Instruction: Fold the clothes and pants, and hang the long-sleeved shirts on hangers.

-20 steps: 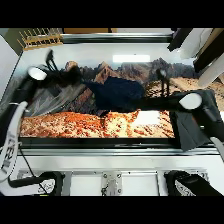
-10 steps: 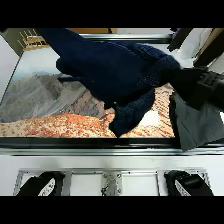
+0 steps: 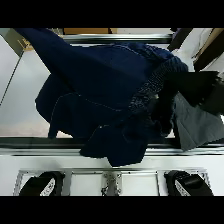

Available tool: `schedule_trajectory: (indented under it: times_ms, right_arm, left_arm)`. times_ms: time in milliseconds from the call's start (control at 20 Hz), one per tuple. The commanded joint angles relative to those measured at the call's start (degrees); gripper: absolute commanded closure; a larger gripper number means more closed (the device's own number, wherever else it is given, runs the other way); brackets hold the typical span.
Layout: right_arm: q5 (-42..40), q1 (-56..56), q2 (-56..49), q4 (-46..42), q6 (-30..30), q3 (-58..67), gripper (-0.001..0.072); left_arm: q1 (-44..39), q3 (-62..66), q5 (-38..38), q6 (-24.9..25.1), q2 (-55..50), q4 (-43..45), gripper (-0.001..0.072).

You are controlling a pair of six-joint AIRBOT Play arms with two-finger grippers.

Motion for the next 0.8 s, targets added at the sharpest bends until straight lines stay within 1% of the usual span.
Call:
schedule_trajectory:
  times_ms: [0, 100, 200, 250, 300, 350, 400, 450, 500, 550, 600, 650, 750]
  right_arm:
    - [-1.2, 0.0, -7.5, -4.9, 1.3, -0.5, 0.0673]
    - [-7.0, 0.0, -14.1, -11.6, 1.2, -0.5, 0.0673]
    - [-16.6, -0.2, -20.9, -17.0, 0.0, -0.5, 0.0672]
    - [-21.3, -1.0, -24.3, -18.5, 0.0, -0.4, 0.0672]
    - [-24.8, -2.3, -27.4, -18.1, 0.3, -0.4, 0.0671]
    - [-27.0, -4.2, -30.2, -17.7, 2.1, -0.4, 0.0636]
    - [-27.2, -6.4, -32.3, -16.1, 3.7, -0.4, 0.0428]
    - [-26.2, -9.1, -33.7, -13.9, 4.0, -0.4, 0.0144]
    - [-23.9, -12.0, -34.4, -12.6, 4.0, -0.4, 0.0035]
    - [-21.3, -14.6, -34.2, -12.3, 3.5, -0.4, 0.0036]
    - [-18.6, -17.2, -33.6, -12.4, 1.2, -0.4, 0.0036]
    - [-15.3, -19.5, -32.5, -12.4, -2.1, -0.4, 0.0037]
    - [-7.6, -22.3, -30.0, -13.5, -8.4, -0.5, 0.0043]
  left_arm:
    - [-0.1, -1.2, 1.5, -0.1, -8.2, -0.5, 0.0694]
    - [-1.9, -1.1, 6.8, 0.0, -15.7, -0.4, 0.0694]
    - [-4.7, -0.9, 13.0, 0.0, -22.6, -0.3, 0.0694]
    - [-6.0, 0.2, 14.3, 0.0, -26.1, -0.2, 0.0694]
    - [-7.0, 2.1, 13.7, 0.0, -29.9, 0.1, 0.0693]
    - [-7.5, 4.2, 11.5, 0.0, -33.2, 0.1, 0.0621]
    - [-7.6, 6.6, 8.0, 0.0, -36.3, 0.1, 0.0249]
    - [-7.4, 8.7, 4.1, -0.1, -38.6, 0.1, 0.0008]
    - [-6.5, 10.6, -0.5, -0.1, -40.5, 0.1, 0.002]
    - [-5.4, 12.0, -5.2, -0.1, -41.9, 0.2, 0.002]
    - [-4.2, 12.3, -9.7, -0.1, -42.8, 0.2, 0.002]
    - [-3.1, 11.2, -13.9, -0.2, -43.0, 0.2, 0.0021]
    - [-2.0, 4.9, -19.2, -0.8, -42.1, 0.2, 0.0021]
